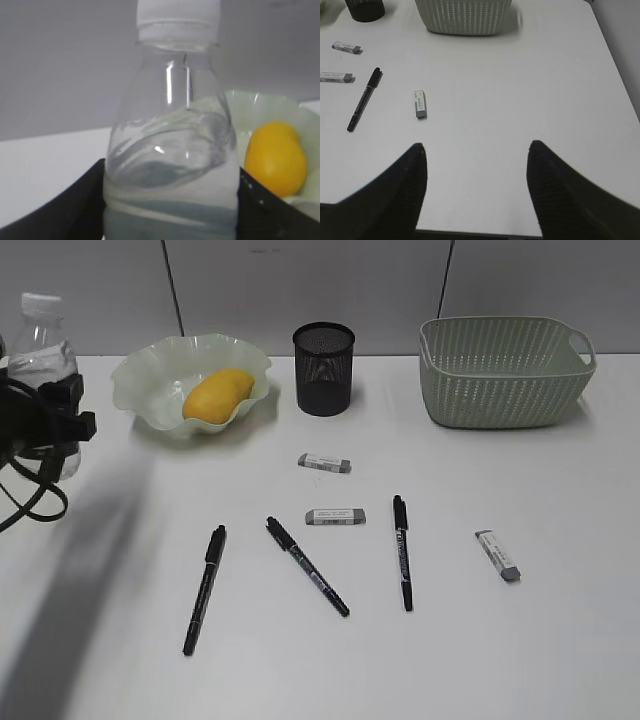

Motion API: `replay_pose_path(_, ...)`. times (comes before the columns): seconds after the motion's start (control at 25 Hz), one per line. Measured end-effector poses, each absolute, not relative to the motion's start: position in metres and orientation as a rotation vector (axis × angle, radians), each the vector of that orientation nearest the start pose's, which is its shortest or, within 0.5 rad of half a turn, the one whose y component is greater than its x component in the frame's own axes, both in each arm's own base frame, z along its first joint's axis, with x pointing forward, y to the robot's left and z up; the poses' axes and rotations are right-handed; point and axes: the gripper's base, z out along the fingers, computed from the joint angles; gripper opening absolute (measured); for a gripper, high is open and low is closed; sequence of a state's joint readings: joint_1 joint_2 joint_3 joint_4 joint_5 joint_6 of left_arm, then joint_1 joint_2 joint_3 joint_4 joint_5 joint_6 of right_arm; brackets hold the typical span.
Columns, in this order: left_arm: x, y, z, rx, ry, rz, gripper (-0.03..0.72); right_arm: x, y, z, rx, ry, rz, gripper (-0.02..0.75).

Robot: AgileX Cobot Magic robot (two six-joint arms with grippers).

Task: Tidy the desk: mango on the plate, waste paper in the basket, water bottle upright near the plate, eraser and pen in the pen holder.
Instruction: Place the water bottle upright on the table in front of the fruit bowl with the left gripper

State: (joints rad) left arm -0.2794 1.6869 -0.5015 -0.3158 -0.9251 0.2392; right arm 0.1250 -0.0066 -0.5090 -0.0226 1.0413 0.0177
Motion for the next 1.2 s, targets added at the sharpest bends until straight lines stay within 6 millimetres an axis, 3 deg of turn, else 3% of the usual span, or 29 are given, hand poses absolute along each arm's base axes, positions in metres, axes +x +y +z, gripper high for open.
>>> replay_pose_path(0.12, 0.291, -0.065, 0.16, 0.141, 1.637, 0.009, 0.475, -0.006, -0.003, 0.281, -0.107, 2.007, 0.064, 0.498)
replay_pose_path(0.4, 0.308, -0.08, 0.118, 0.234, 1.715, -0.08, 0.475, -0.006, -0.003, 0.281, -0.107, 2.007, 0.064, 0.498)
replay_pose_path(0.6, 0.316, -0.083, 0.114, 0.197, 1.712, -0.12, 0.475, -0.006, -0.003, 0.281, -0.107, 2.007, 0.064, 0.498)
replay_pose_path(1.2, 0.317, -0.084, 0.102, 0.156, 1.737, -0.17, 0.475, -0.006, -0.003, 0.281, -0.107, 2.008, 0.064, 0.498)
